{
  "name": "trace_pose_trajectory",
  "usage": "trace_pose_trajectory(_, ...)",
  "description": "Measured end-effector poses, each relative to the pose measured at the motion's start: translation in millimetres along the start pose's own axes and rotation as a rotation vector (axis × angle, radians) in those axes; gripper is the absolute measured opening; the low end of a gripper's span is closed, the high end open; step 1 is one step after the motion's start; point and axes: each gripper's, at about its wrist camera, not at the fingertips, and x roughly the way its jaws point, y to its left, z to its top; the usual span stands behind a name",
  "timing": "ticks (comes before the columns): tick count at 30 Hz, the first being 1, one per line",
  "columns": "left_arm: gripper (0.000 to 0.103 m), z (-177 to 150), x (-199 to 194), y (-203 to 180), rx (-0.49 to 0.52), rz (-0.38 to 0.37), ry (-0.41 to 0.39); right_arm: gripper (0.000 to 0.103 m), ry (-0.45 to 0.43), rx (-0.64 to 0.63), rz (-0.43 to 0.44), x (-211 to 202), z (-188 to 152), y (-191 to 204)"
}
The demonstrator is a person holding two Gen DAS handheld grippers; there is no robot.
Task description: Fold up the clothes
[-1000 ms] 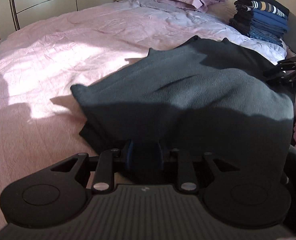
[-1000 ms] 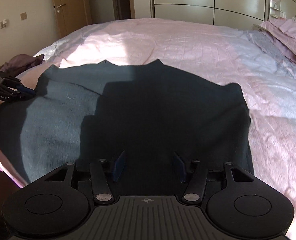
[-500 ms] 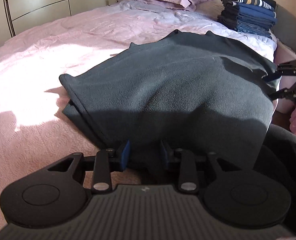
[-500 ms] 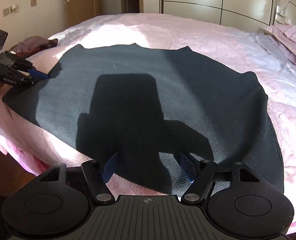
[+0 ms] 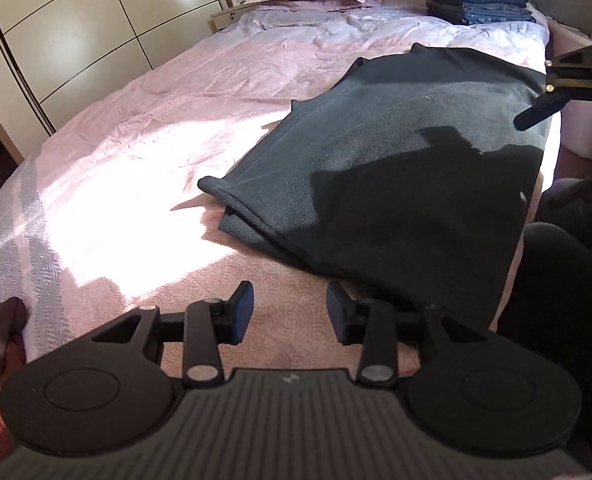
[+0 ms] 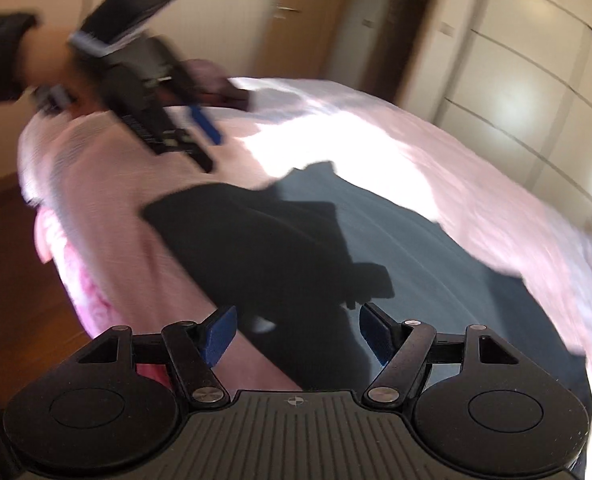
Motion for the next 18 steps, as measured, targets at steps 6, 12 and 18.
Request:
trace_pose_trajectory(6, 0.081, -19, -18, -5, 0.174, 0.011, -0.042, 0.071, -0.032, -0.3, 0.041, 57, 25, 66)
trace_pose_trajectory(12, 0.085, -28, -5, -11, 0.412, 0.023, -0.052, 0.007, -0.063, -0.233, 0.053, 71, 30, 52)
trace_pose_trajectory(18, 0.09, -11, 45, -20, 0.634, 0.07, -0.103, 0.006, -0.166, 0.033, 0.088, 44, 39, 1)
